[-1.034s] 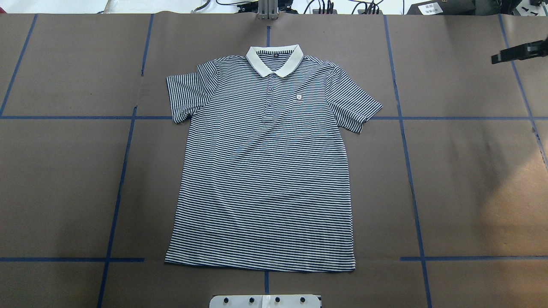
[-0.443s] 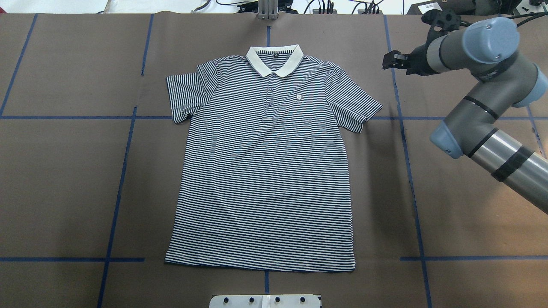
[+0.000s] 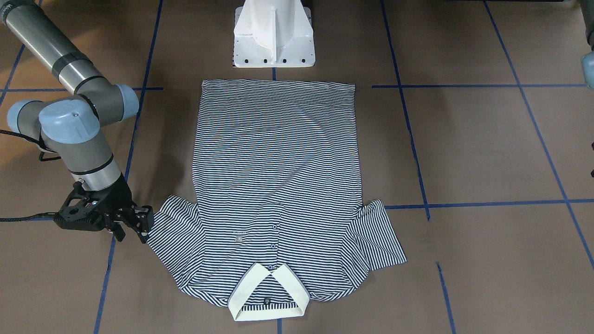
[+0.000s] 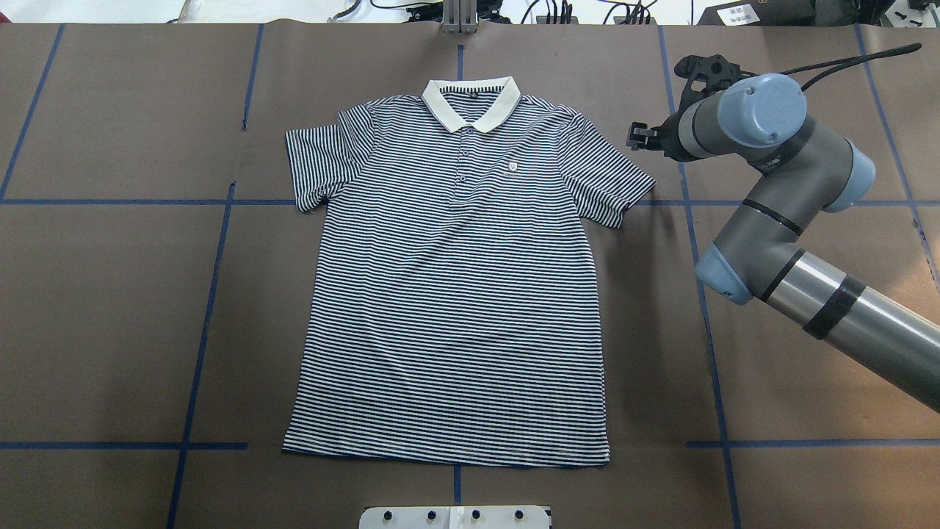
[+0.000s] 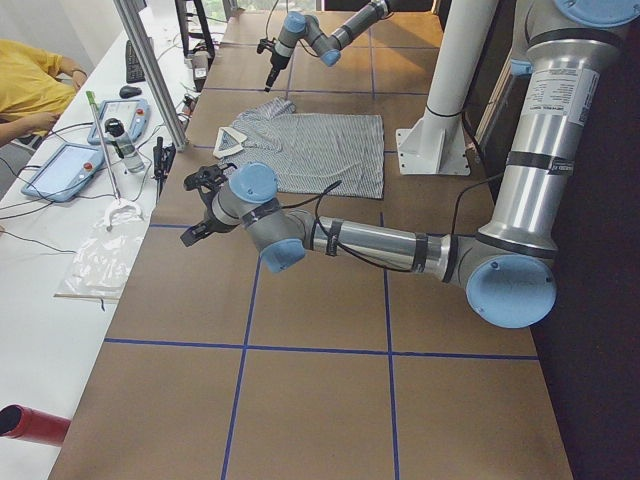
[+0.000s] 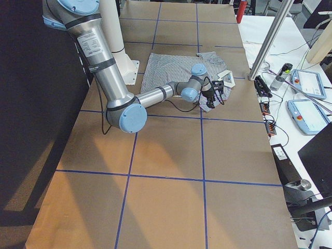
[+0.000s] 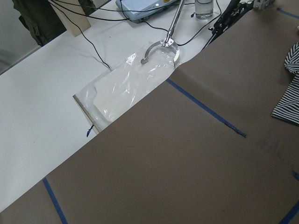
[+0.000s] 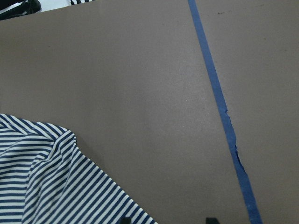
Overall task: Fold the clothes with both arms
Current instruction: 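Move the right gripper to the shirt sleeve nearest it and grasp it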
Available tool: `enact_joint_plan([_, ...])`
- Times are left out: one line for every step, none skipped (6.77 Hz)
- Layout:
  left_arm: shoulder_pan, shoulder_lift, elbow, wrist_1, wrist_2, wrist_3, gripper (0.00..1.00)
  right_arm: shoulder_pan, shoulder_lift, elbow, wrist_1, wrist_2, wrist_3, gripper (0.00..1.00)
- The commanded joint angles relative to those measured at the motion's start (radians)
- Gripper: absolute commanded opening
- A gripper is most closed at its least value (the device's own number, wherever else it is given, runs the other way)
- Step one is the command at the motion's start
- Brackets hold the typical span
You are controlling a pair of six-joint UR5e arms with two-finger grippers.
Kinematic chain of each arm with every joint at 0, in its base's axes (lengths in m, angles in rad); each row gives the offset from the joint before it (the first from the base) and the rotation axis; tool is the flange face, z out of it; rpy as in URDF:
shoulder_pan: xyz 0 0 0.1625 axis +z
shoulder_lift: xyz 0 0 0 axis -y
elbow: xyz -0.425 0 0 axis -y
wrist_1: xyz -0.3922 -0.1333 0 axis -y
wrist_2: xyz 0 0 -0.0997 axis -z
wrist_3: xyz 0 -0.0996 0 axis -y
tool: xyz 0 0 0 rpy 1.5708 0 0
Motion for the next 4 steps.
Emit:
enact_joint_plan([0.002, 0.0, 0.0, -0.001, 0.0, 0.0, 1.0, -0.029, -0.009, -0.004, -0.003, -0.019, 0.001, 0.55])
enact_joint_plan([0.002, 0.0, 0.0, -0.001, 0.0, 0.0, 1.0, -0.044, -0.019, -0.004, -0.005, -0.032, 0.001, 0.54])
enact_joint_plan([0.002, 0.0, 0.0, -0.001, 0.0, 0.0, 1.0, -0.047, -0.031, -0.004, -0.003, -0.035, 0.001, 0.54])
enact_joint_plan([0.002, 0.0, 0.0, -0.001, 0.0, 0.0, 1.0, -0.047, -0.039, -0.004, -0.002, -0.035, -0.001, 0.53])
